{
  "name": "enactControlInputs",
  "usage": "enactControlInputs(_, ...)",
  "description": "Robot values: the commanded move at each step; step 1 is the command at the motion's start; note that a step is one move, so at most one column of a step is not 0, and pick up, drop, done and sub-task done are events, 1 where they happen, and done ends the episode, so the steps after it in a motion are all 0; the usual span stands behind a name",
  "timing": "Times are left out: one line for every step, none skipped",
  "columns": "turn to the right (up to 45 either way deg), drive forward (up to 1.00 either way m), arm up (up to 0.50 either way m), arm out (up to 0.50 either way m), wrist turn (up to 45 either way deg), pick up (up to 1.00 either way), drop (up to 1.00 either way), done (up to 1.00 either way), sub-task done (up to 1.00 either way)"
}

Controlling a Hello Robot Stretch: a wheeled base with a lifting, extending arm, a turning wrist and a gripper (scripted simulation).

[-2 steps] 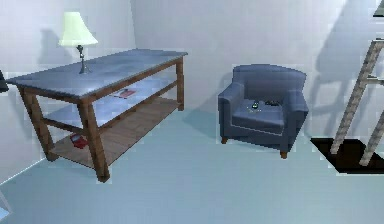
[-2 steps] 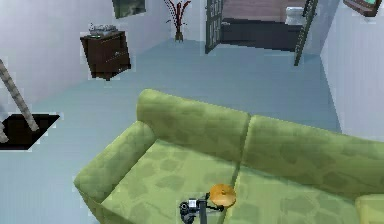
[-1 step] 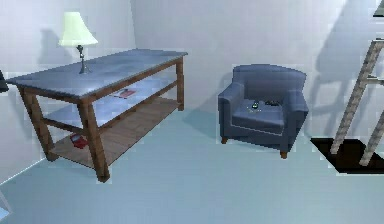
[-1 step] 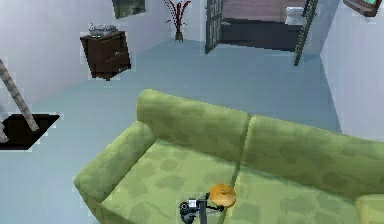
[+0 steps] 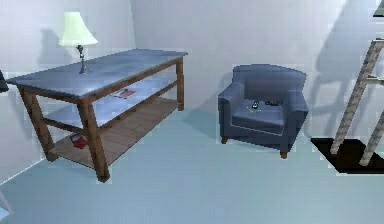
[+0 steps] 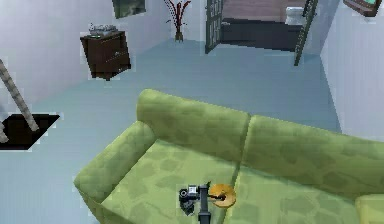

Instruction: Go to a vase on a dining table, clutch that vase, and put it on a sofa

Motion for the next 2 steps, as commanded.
enactControlInputs(0.0,0.0,0.0,-0.08,0.0,0.0,0.0,0.0,0.0)
enactControlInputs(0.0,0.0,0.0,0.0,0.0,0.0,0.0,1.0,0.0)
